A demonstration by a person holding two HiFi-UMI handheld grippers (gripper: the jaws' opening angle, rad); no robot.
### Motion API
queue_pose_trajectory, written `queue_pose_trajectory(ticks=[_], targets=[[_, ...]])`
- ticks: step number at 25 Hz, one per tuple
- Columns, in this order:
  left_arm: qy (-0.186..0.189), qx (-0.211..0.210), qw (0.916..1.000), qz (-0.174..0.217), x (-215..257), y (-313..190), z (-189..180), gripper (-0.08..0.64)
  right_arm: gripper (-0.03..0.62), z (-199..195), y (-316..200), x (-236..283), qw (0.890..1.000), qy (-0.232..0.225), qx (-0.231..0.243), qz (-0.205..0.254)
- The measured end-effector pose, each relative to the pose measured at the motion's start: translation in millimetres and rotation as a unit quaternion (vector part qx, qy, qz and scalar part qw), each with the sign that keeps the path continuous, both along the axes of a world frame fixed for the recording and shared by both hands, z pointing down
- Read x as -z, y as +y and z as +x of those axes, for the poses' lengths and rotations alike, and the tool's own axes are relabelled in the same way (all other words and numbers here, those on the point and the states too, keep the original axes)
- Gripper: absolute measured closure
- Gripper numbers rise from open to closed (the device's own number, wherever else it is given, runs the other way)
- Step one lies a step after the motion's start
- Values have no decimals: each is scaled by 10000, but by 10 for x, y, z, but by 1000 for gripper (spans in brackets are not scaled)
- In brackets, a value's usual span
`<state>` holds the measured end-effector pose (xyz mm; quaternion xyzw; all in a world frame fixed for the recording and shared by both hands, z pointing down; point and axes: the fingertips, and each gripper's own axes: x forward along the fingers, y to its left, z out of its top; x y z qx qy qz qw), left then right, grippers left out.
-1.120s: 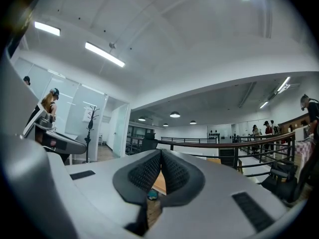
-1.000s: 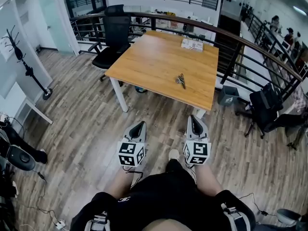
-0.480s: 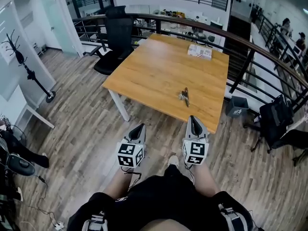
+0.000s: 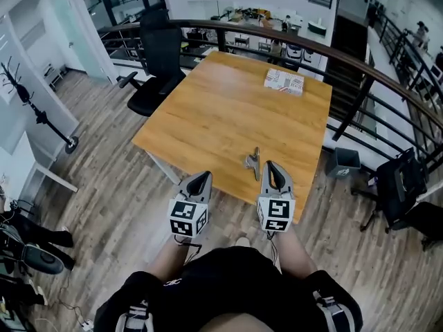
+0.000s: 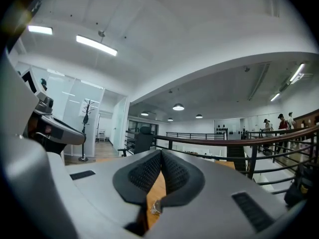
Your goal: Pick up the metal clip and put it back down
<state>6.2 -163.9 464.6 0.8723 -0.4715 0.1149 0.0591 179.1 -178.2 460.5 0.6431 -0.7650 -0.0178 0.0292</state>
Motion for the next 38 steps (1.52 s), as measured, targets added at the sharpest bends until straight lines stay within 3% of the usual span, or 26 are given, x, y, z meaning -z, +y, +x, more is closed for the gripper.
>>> queue_pose_trajectory(ticks=[13,28,33,38], targets=[[-218,-272,9989,-306,-185,-642,414,549,577,249,-645,-215,9995,-64,-10,-315],[10,-208,9991,-365,-304,-1159,-219,549,575,-170,-1186,-432,9984,96,-416,-369],[89,-26,9994,-342,-259,-1258,-422,549,465,-339,-1383,-665,9967,-2,-189,-795],[72,177,9990,-415,-326,-1240,-578,549,410,-457,-1544,-1020,9924,165,-30,-1222]])
